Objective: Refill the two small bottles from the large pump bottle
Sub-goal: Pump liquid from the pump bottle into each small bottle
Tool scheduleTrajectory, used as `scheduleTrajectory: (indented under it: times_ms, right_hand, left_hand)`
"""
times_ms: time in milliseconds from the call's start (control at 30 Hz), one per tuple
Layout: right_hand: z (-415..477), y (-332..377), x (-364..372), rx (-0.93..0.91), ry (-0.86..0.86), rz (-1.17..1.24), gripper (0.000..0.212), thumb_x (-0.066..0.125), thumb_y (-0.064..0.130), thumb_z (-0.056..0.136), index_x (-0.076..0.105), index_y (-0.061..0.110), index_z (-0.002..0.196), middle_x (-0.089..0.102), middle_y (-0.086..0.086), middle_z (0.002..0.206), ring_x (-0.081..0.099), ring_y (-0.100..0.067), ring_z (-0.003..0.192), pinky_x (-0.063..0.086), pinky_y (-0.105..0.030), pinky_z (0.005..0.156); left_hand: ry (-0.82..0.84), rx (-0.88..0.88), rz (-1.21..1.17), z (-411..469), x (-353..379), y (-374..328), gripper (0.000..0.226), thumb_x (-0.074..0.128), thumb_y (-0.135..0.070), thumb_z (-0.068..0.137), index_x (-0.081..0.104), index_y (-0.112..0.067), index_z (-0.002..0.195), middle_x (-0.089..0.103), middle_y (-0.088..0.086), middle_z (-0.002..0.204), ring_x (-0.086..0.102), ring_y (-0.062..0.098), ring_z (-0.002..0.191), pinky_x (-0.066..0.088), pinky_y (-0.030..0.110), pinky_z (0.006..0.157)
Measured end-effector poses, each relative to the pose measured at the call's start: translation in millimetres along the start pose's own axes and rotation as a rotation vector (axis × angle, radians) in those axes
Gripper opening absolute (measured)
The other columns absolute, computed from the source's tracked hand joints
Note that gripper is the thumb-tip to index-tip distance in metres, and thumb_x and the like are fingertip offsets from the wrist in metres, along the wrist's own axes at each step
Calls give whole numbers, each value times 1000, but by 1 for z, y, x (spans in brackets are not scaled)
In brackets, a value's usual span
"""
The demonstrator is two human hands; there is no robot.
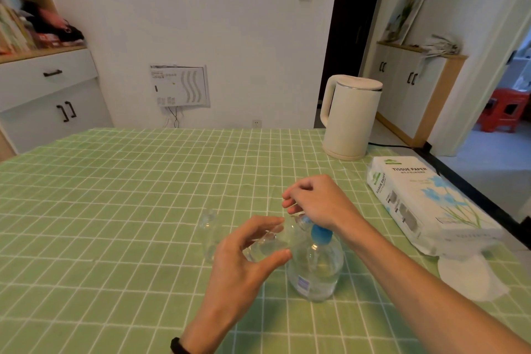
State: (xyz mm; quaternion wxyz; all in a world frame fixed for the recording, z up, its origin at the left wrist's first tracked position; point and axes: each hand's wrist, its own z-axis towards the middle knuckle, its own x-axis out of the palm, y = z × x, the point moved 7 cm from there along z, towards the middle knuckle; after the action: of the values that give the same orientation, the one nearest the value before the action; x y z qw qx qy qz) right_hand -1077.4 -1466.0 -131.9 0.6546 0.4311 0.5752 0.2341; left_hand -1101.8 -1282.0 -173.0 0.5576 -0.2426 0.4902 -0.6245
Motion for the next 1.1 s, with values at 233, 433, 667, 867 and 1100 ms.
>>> scheduleTrajectory:
  times_ms: [233,433,667,867,1100]
  right_hand:
    - [0,-8,3,22,-1,-13,24,58,15,100,77,18,86,80,2,86,77,-12,79,58,-23,70]
    - [-3,-6,3,32,6,-39,23,59,18,99,80,15,89,80,4,87,78,-14,82,62,-34,84]
    - [-1,5,1,-3,37,-81,20,63,24,99,79,19,90,80,6,88,78,-11,81,58,-28,74]
    - [1,-7,5,42,24,-38,22,58,17,100,79,14,93,80,3,88,77,-11,79,55,-24,71]
    - [-1,-8,3,40,16,-40,23,58,17,99,80,14,92,80,4,86,78,-13,80,60,-28,79]
  left_hand:
    - [6,-9,-19,-2,3,4,46,91,-20,77,75,-41,114,79,-19,111,73,5,112,50,14,100]
    - [-1,-19,-16,-3,2,1,47,92,-18,77,75,-42,113,79,-18,109,73,6,110,51,14,98]
    - [-2,4,2,0,-2,-7,48,91,-18,78,73,-43,114,78,-22,109,72,1,109,49,9,97]
    - [-5,-10,-6,-2,1,1,43,92,-17,77,76,-35,112,79,-18,108,73,4,109,51,15,99]
    - [-7,-14,-7,-3,1,0,43,91,-18,77,75,-38,111,79,-19,108,73,4,109,51,15,99]
